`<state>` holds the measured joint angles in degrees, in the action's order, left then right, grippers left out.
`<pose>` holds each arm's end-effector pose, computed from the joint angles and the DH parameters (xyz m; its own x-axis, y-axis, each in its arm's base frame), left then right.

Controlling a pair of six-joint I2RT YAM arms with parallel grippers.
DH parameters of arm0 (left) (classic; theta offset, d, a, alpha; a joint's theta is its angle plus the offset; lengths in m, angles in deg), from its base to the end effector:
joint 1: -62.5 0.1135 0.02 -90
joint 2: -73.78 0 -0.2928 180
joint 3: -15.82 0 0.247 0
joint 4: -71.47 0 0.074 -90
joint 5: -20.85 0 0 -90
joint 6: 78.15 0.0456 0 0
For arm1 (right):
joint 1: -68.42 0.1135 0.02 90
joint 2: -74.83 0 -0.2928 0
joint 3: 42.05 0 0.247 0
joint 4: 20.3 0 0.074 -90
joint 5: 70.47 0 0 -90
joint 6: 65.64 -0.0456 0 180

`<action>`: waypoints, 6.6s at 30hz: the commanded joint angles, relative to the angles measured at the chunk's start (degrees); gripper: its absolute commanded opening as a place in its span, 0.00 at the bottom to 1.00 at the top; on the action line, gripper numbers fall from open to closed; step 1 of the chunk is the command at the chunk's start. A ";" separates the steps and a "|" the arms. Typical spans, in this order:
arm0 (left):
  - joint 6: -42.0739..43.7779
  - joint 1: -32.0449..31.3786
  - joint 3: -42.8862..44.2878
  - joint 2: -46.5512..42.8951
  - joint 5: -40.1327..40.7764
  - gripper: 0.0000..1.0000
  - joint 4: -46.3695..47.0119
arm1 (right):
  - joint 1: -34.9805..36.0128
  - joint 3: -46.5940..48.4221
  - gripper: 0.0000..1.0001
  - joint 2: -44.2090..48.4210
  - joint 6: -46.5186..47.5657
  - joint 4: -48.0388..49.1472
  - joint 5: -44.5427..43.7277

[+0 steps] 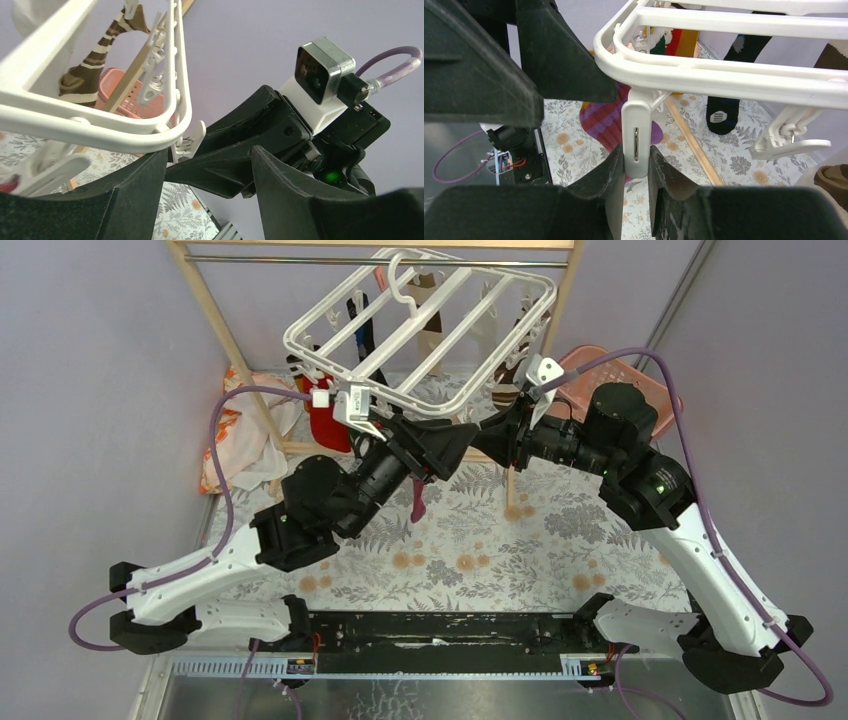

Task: Clip the socks to the hanger
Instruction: Open the clamp at the hanger, then pick up the sock from the bin.

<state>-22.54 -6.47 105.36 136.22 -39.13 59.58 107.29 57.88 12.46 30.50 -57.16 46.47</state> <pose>0.0981 -0.1915 0.5154 -0.2809 -0.6321 -0.7222 0.5771 0.4899 -0.6534 0.1386 0.1382 0.5249 0.1070 -0.0362 -0.9936 -0.9059 0.4083 -0.1125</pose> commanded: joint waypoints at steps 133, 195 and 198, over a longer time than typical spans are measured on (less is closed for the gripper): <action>8.91 0.33 -14.02 -6.51 3.89 0.00 9.47 | -52.00 30.46 0.87 -63.79 -25.75 -12.97 -28.86; 7.68 0.85 -17.64 -10.69 3.69 0.00 10.14 | -42.90 4.23 0.75 -55.19 -16.56 -14.05 -37.41; 7.47 0.88 -18.10 -11.45 3.69 0.00 10.09 | -42.23 2.70 0.75 -55.76 -17.53 -13.12 -41.79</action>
<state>-14.52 -5.57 88.33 126.08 -34.40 69.81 64.43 61.94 -42.69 13.43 -69.99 11.28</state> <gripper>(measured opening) 0.063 0.746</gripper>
